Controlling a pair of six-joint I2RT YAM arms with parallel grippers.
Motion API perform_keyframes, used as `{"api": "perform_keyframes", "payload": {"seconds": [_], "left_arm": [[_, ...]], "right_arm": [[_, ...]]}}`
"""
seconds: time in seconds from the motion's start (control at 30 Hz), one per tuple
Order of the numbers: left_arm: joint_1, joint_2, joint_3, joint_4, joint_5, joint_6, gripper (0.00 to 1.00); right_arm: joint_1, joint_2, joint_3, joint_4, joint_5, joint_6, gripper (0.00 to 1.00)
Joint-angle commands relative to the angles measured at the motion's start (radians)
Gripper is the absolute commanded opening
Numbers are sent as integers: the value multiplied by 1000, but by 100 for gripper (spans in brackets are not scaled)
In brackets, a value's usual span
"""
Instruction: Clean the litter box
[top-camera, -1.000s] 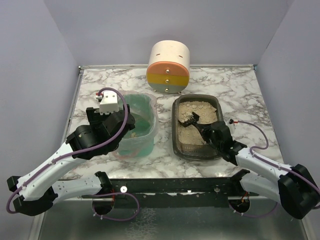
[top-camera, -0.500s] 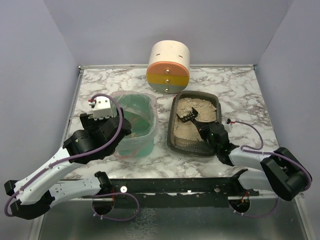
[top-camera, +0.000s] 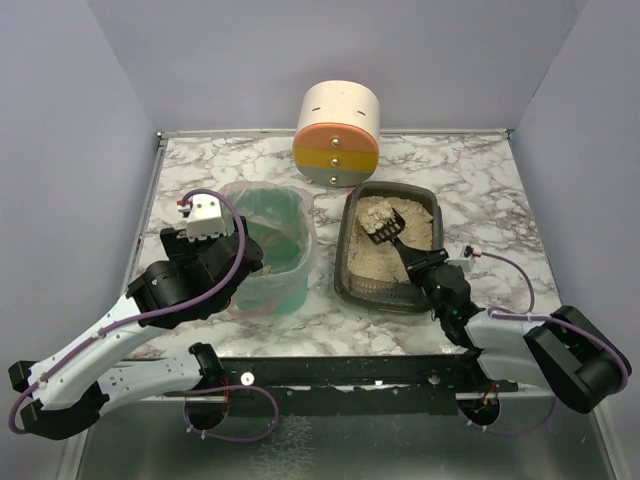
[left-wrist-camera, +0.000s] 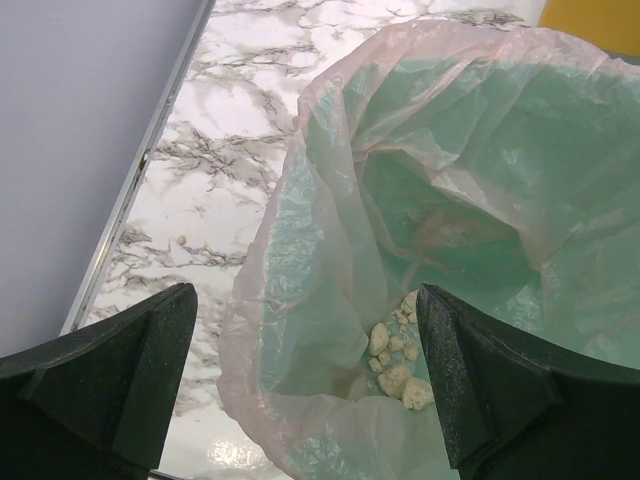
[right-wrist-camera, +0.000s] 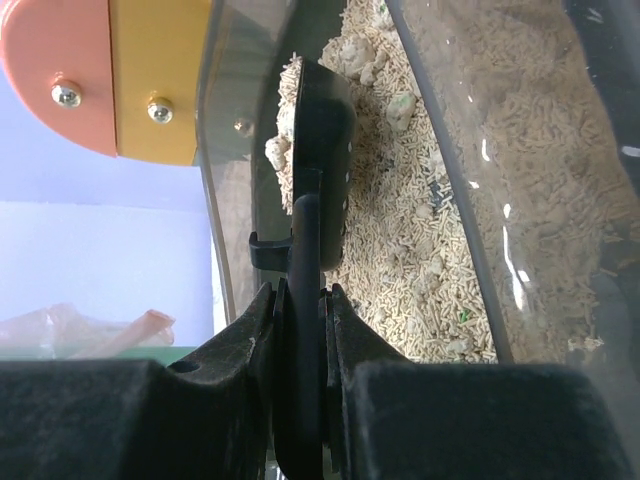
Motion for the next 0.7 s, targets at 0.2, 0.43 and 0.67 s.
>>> {"api": "perform_keyframes", "payload": {"seconds": [0.2,0.43,0.67], "left_arm": [[4,-3,12,15,-5,5,99],[4,0,31,20,5,9,99],[4,6,59,26,9,21,99]], "right_arm": [[-2,-175,-44,-33,58,-21,1],[-2,-340,-108,-103,73,-6,1],[-2,-523,-164,-202,64,23,1]]}}
